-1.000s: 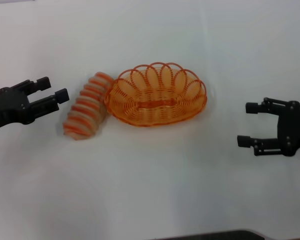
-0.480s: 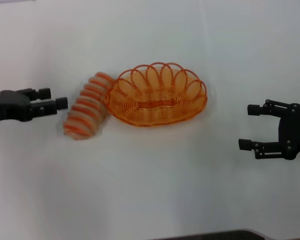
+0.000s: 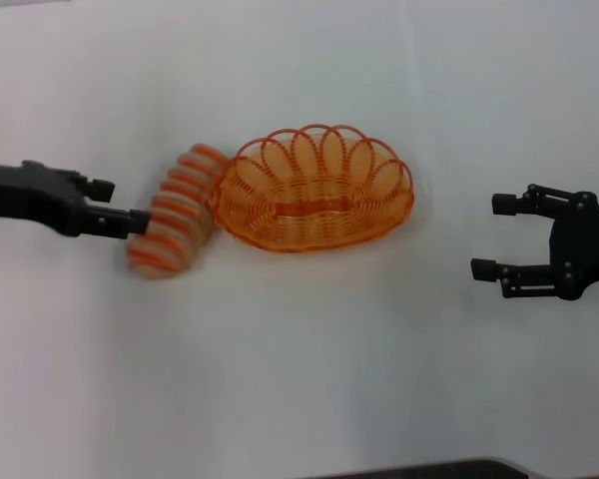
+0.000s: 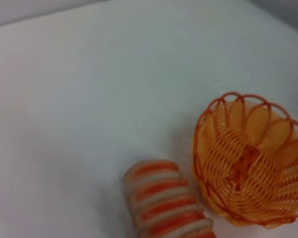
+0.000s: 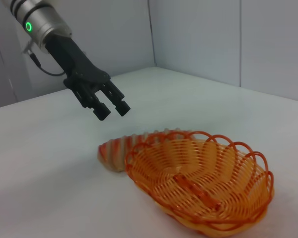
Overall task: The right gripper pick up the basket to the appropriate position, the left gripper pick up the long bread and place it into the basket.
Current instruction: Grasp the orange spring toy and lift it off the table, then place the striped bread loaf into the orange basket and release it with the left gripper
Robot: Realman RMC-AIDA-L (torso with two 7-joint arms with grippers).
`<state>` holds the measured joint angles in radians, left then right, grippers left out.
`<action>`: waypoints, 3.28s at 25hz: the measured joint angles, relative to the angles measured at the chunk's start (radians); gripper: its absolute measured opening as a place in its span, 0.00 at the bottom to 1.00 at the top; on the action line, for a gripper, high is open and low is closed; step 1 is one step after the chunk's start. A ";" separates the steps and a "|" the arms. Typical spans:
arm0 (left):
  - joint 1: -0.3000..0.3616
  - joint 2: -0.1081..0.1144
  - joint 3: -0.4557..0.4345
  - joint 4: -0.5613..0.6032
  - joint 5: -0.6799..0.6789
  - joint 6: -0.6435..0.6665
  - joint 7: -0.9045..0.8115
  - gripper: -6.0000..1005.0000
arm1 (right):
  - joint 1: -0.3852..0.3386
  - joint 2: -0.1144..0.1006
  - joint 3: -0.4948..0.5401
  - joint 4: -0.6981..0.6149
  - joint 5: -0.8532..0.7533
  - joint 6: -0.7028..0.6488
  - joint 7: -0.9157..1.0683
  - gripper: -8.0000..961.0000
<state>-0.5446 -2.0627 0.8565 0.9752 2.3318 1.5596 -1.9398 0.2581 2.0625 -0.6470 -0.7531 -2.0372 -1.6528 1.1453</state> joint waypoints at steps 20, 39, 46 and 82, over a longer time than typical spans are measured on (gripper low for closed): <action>-0.187 -0.098 0.193 0.100 0.347 -0.017 -0.319 0.77 | 0.020 0.014 -0.003 0.000 -0.026 0.037 0.002 0.97; -0.193 -0.100 0.257 0.036 0.363 -0.077 -0.478 0.77 | 0.035 0.016 -0.005 0.000 -0.026 0.048 0.009 0.97; -0.188 -0.100 0.274 0.032 0.363 -0.106 -0.480 0.76 | 0.035 0.016 -0.003 0.001 -0.026 0.048 0.011 0.97; -0.087 -0.094 0.158 0.393 0.186 -0.001 -0.152 0.42 | 0.053 0.017 0.000 0.011 -0.025 0.048 0.021 0.97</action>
<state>-0.6316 -2.1568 1.0145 1.3680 2.5174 1.5586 -2.0919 0.3115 2.0800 -0.6473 -0.7424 -2.0626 -1.6046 1.1659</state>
